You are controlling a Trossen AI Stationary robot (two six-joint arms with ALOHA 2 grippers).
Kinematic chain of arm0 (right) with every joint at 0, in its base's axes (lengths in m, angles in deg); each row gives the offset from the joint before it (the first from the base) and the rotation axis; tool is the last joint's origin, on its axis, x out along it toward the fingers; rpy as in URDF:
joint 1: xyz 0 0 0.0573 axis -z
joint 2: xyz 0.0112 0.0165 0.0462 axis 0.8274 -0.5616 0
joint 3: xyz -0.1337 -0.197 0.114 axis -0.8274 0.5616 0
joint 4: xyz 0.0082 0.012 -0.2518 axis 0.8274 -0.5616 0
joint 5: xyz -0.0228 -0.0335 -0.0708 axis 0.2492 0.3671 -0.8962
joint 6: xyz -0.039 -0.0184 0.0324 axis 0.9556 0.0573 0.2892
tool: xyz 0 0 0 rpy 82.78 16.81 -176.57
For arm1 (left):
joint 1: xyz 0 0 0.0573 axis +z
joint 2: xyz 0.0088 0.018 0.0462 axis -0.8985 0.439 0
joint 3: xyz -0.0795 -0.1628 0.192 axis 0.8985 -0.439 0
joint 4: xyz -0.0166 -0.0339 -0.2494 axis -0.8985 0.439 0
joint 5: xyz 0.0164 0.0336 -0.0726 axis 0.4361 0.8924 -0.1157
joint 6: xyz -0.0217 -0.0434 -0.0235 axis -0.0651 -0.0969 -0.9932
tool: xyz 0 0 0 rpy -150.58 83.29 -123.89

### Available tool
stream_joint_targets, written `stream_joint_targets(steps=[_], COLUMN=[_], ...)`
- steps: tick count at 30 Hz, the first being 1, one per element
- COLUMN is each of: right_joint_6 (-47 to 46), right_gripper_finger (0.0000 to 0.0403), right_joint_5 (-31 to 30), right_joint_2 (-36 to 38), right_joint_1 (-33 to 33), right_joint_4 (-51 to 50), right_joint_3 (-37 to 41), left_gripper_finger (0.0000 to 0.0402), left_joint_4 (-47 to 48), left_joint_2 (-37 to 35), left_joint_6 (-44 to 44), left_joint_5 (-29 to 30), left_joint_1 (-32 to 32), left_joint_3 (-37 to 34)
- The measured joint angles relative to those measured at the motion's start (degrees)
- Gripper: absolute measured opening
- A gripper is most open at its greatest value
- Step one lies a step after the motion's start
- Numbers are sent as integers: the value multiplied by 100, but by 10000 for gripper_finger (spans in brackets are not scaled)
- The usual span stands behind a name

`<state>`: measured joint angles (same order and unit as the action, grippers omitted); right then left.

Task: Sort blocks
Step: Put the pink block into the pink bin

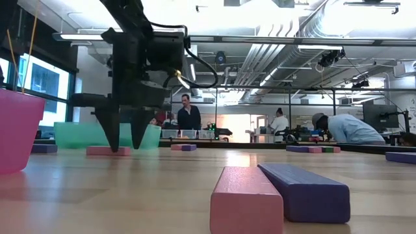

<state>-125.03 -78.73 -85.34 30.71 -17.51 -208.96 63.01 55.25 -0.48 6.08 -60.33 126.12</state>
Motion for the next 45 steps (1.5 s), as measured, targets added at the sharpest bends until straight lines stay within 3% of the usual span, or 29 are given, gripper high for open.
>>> stream_joint_targets(steps=[10, 20, 23, 26, 29, 34, 39, 45], right_joint_6=[3, 87, 98, 175, 355, 584, 467, 241], right_gripper_finger=[243, 243, 243, 243, 243, 243, 243, 243], right_joint_5=[0, 0, 0, 0, 3, 66, -95, -1112], right_joint_2=[0, 0, 0, 0, 0, 0, 54, 129], right_joint_1=[-2, -2, -2, -25, -124, -406, -762, -1080], right_joint_4=[-26, -42, -42, -42, -42, -101, -151, -150], right_joint_3=[0, 0, 0, 0, 0, -52, -92, -92], left_gripper_finger=[197, 193, 148, 58, 53, 53, 53, 53], left_joint_4=[242, -205, -264, -175, 23, -3, -308, -901], left_joint_2=[-193, -224, -219, -286, -489, -1690, -3326, -4803], left_joint_6=[-847, -1453, -1839, -1969, -2203, -2561, -3796, -5457], left_joint_5=[-785, -901, -822, -820, -1000, -1320, -1569, -1113], left_joint_1=[444, 506, 470, 436, 414, 398, 148, -1170], left_joint_3=[-117, -776, -794, -744, -650, -421, -299, -304])
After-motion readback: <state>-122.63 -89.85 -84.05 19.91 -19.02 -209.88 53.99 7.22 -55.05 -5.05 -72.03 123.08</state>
